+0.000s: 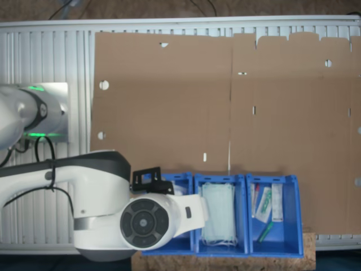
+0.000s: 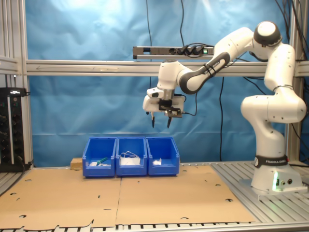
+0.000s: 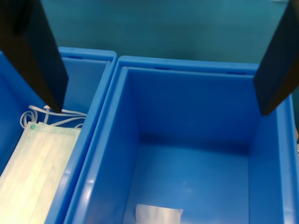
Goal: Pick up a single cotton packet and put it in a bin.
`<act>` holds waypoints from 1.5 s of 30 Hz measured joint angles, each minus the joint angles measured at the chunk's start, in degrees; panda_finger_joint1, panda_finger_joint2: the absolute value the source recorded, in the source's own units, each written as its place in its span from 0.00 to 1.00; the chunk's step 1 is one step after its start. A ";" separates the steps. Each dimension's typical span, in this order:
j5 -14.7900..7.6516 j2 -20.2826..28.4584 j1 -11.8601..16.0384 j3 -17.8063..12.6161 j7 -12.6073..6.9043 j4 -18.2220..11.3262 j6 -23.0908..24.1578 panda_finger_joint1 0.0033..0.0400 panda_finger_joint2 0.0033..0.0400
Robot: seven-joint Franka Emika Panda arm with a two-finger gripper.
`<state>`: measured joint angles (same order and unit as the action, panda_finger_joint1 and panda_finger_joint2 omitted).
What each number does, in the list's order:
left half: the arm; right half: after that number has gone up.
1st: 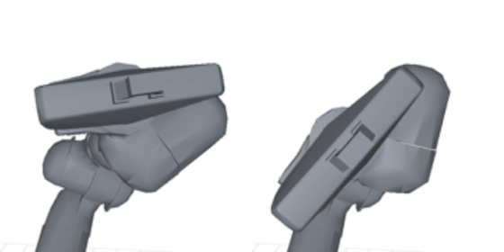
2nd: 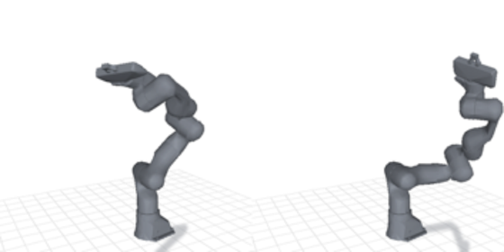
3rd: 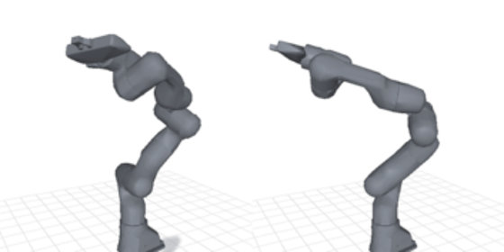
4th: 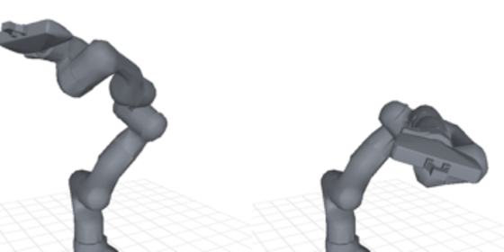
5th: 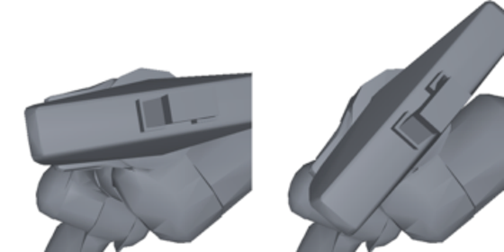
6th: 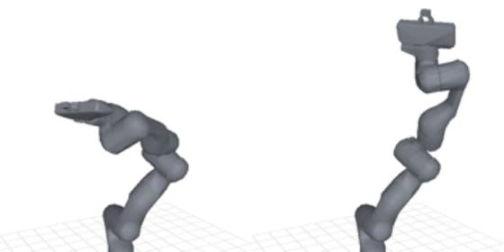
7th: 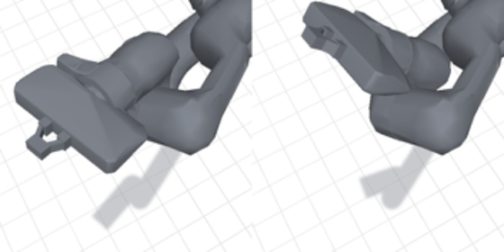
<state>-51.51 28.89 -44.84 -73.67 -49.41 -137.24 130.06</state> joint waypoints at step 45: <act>0.00 0.00 0.00 0.00 -1.09 0.00 0.00 1.00 1.00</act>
<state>-51.51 28.89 -44.84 -73.67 -50.50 -137.24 130.06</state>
